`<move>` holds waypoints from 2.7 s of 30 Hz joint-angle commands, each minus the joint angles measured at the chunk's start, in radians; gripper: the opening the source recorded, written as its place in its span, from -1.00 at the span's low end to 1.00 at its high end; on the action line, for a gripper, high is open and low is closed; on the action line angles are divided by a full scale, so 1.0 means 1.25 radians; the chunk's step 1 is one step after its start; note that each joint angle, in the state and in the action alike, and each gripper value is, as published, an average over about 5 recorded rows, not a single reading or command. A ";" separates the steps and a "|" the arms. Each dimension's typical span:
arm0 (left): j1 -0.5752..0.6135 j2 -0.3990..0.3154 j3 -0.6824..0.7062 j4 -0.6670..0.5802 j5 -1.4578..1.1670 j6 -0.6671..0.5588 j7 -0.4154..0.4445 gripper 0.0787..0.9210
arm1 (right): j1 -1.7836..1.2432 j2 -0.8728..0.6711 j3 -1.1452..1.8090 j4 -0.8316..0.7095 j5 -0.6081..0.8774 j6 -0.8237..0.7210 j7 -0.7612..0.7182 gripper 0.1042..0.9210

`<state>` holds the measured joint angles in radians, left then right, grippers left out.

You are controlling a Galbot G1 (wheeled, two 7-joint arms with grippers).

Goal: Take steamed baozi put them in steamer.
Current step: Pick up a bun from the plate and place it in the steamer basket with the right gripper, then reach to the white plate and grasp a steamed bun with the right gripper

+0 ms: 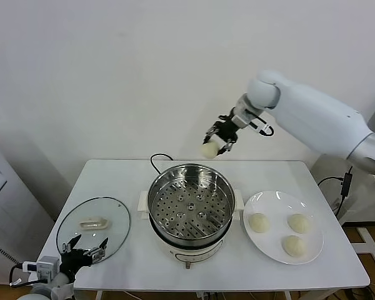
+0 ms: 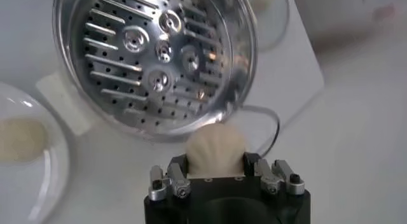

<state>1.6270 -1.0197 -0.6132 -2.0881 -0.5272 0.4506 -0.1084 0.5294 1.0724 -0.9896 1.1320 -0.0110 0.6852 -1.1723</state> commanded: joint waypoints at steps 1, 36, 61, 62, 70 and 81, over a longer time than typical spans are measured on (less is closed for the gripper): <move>0.001 -0.002 0.000 -0.001 0.004 0.000 0.000 0.77 | -0.003 0.058 -0.003 0.055 -0.092 0.148 0.006 0.07; -0.005 0.005 0.000 0.006 0.011 -0.003 0.001 0.77 | -0.217 0.116 0.074 0.057 -0.420 0.150 -0.020 0.06; -0.005 0.014 0.001 0.003 0.007 -0.004 0.003 0.77 | 0.026 -0.057 -0.023 -0.010 0.089 -0.044 -0.088 0.76; -0.005 0.015 0.001 0.003 0.007 -0.004 0.003 0.77 | 0.051 -0.083 -0.056 -0.014 0.135 -0.094 -0.096 0.76; -0.009 0.022 0.002 0.002 0.003 -0.005 0.003 0.77 | 0.126 -0.228 -0.253 -0.027 0.278 -0.315 -0.125 0.76; -0.012 0.025 0.003 0.000 0.000 -0.003 0.003 0.77 | 0.018 -0.338 -0.298 0.007 0.292 -0.423 -0.055 0.76</move>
<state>1.6118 -0.9884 -0.6104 -2.0890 -0.5270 0.4459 -0.1046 0.5683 0.7544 -1.2810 1.1365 0.2687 0.3945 -1.2650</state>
